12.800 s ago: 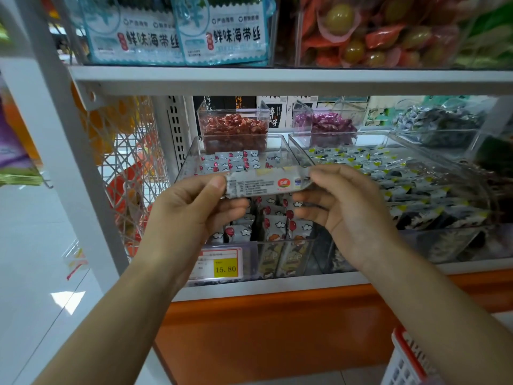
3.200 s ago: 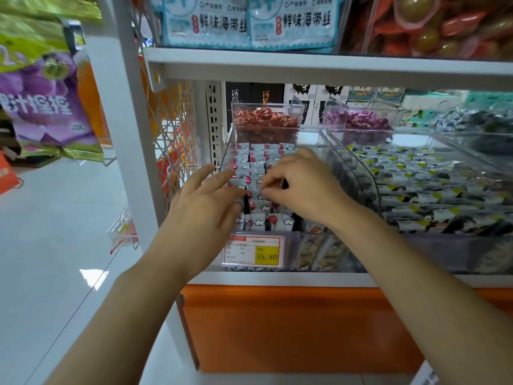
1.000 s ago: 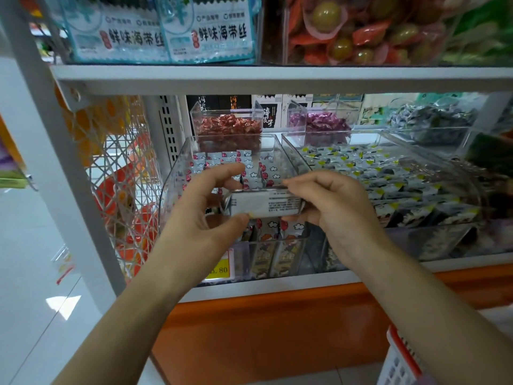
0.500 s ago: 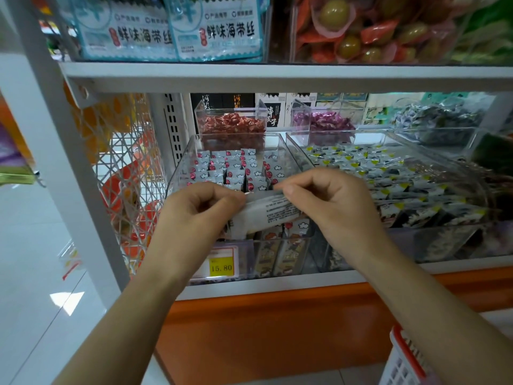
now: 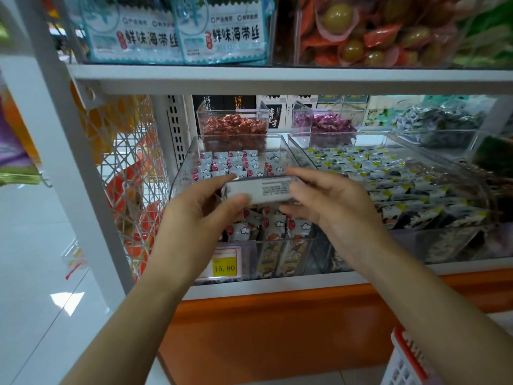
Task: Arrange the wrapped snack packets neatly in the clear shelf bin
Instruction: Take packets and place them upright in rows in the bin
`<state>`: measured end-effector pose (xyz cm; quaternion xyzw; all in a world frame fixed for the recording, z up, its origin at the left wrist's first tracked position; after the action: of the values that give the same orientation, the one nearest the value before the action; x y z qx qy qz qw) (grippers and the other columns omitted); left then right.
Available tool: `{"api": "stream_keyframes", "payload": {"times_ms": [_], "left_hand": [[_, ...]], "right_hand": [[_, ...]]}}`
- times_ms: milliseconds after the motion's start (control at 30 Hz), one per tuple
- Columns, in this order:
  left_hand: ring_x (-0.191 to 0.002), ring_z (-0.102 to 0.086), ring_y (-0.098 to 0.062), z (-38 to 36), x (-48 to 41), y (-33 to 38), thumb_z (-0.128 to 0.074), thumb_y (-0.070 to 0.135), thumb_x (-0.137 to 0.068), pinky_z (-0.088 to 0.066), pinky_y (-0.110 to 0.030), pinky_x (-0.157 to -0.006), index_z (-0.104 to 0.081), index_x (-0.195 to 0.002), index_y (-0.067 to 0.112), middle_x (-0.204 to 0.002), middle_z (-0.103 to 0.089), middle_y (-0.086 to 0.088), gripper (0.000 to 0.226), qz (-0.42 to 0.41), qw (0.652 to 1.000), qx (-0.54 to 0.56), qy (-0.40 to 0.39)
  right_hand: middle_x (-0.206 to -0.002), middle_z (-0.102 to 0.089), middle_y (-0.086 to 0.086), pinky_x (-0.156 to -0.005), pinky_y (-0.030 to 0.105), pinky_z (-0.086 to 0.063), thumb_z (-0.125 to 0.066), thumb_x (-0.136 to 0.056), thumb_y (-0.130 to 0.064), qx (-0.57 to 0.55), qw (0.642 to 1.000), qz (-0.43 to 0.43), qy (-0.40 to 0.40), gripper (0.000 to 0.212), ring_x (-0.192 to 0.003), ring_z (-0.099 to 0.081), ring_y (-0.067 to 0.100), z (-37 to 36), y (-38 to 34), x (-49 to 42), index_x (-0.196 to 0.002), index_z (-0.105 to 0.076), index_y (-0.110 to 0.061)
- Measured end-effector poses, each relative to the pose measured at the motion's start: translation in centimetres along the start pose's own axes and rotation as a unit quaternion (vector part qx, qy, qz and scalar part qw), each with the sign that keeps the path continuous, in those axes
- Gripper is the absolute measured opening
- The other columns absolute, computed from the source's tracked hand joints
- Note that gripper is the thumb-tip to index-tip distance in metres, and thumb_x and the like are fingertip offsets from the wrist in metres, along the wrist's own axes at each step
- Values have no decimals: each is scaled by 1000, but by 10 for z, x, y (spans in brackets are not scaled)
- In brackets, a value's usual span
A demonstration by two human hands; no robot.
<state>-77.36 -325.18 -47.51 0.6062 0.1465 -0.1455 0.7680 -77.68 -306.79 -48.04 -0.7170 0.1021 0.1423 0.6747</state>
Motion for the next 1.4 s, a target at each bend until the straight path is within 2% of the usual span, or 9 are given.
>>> {"api": "stream_keyframes", "payload": {"times_ms": [200, 300, 467, 667, 800, 933, 1067, 1200, 1400], "left_hand": [[-95, -64, -3, 18, -2, 2, -53, 49, -76, -50, -19, -81, -57, -127, 24, -109, -66, 12, 57, -34, 992, -113, 41], [-114, -52, -18, 36, -4, 3, -56, 34, -89, -39, -33, -93, -57, -127, 21, -124, -61, 2, 41, -106, 941, -314, 71], [-139, -21, -26, 24, -2, -20, -51, 39, -89, -18, -50, -107, -63, -120, 24, -148, -38, 2, 36, -99, 859, -501, -45], [-141, -13, -22, 29, 0, -25, -59, 39, -86, -17, -50, -110, -66, -113, 24, -150, -34, 2, 31, -96, 869, -483, -48], [-141, -13, -23, 30, 1, -25, -62, 38, -84, -19, -50, -110, -68, -102, 24, -148, -36, 1, 23, -91, 872, -477, -61], [-142, -13, -24, 30, 0, -26, -64, 36, -83, -22, -53, -111, -67, -99, 23, -147, -38, -2, 21, -85, 882, -458, -64], [-141, -13, -23, 30, -1, -25, -63, 33, -84, -21, -50, -111, -67, -93, 22, -145, -40, -2, 14, -88, 894, -436, -51], [-139, -18, -26, 29, 0, -25, -65, 25, -83, -21, -48, -109, -67, -86, 18, -141, -45, -5, 8, -100, 901, -422, -36], [-138, -22, -31, 31, -1, -25, -62, 17, -85, -23, -47, -107, -69, -86, 14, -139, -47, -9, 7, -103, 903, -416, -24]], "right_hand": [[-96, -70, 0, -70, 19, -56, -68, -77, -19, 56, 995, 56, 53, 32, -76, -71, 13, -3, -4, 0, -107, -63, -29], [-95, -68, 3, -70, 23, -57, -67, -82, -15, 70, 989, 65, 111, 26, -78, -70, 12, 4, -5, -3, -107, -61, -22], [-91, -68, 2, -69, 19, -56, -66, -84, -11, 96, 984, 77, 126, 18, -79, -68, 8, -4, -5, -10, -100, -60, -13], [-91, -67, 1, -76, 31, -57, -65, -86, -20, 188, 976, 82, 70, 8, -84, -66, 14, -24, -9, -21, -88, -60, -25], [-107, -66, 11, -82, 37, -55, -67, -85, -22, 253, 965, 56, 31, 22, -92, -65, 22, -39, -1, -31, -101, -63, -7], [-128, -58, 1, -89, 14, -32, -67, -85, -29, 378, 919, 100, 44, 46, -117, -52, 13, -50, -1, -36, -126, -56, -12], [-116, -62, -2, -70, 11, -35, -69, -83, -33, 396, 912, 104, -12, 43, -89, -50, 3, -55, -6, -43, -121, -59, -14], [-102, -54, -4, -68, 0, -31, -74, -77, -34, 465, 873, 123, -85, 43, -89, -45, 5, -71, -4, -50, -113, -63, -14], [-92, -59, 1, -75, 32, -44, -71, -80, -30, 523, 838, 121, -96, 29, -88, -53, 17, -100, 11, -60, -100, -67, -10]]}}
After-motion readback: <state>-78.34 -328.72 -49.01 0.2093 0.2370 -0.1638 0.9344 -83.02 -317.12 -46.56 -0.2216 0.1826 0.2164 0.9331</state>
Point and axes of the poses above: each hand's wrist, its own x-axis away from the middle knuckle, its own z-axis out of the back of the hand, y = z × x, the point moved 6 cm from there along -x, towards the middle knuckle
